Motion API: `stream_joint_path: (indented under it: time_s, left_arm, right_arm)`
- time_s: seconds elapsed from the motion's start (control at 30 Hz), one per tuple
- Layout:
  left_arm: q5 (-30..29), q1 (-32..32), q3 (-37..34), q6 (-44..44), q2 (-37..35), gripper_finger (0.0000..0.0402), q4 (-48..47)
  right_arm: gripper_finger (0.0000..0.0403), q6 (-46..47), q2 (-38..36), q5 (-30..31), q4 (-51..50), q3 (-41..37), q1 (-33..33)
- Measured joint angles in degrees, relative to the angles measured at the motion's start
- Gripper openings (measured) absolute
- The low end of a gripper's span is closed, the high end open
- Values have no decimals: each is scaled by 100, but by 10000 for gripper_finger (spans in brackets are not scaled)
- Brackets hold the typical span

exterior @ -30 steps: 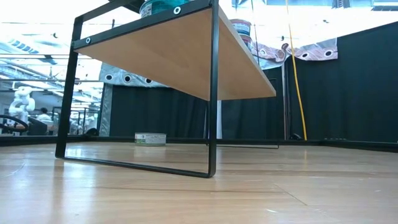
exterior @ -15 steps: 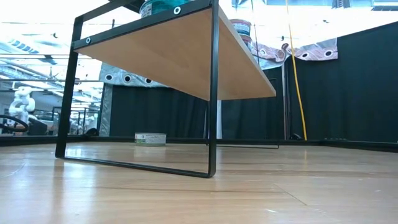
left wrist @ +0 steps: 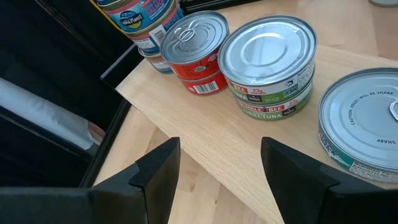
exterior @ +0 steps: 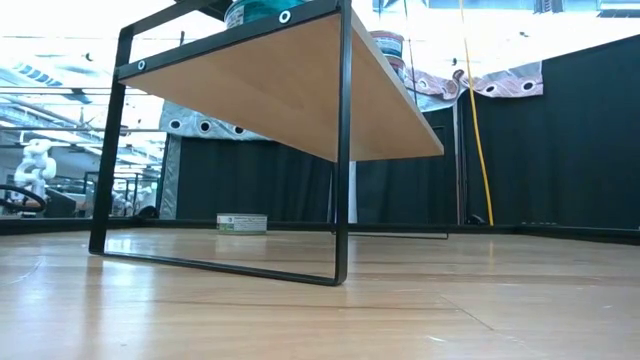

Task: Stack canned seafood by type on shelf
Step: Stack the green tuna can on top of the green tuna can on the shelf

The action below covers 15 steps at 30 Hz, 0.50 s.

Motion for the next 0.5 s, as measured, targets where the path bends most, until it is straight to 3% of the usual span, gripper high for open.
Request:
stream_joint_path:
  time_s: [0.3,0.5]
  left_arm:
    - [2,0,0,-9,-74,226,-7]
    - [2,-6,0,-13,-76,226,-8]
  right_arm:
    - [0,-418,56,642,-243,383,-274]
    - [0,-589,60,685,-333,652,-320]
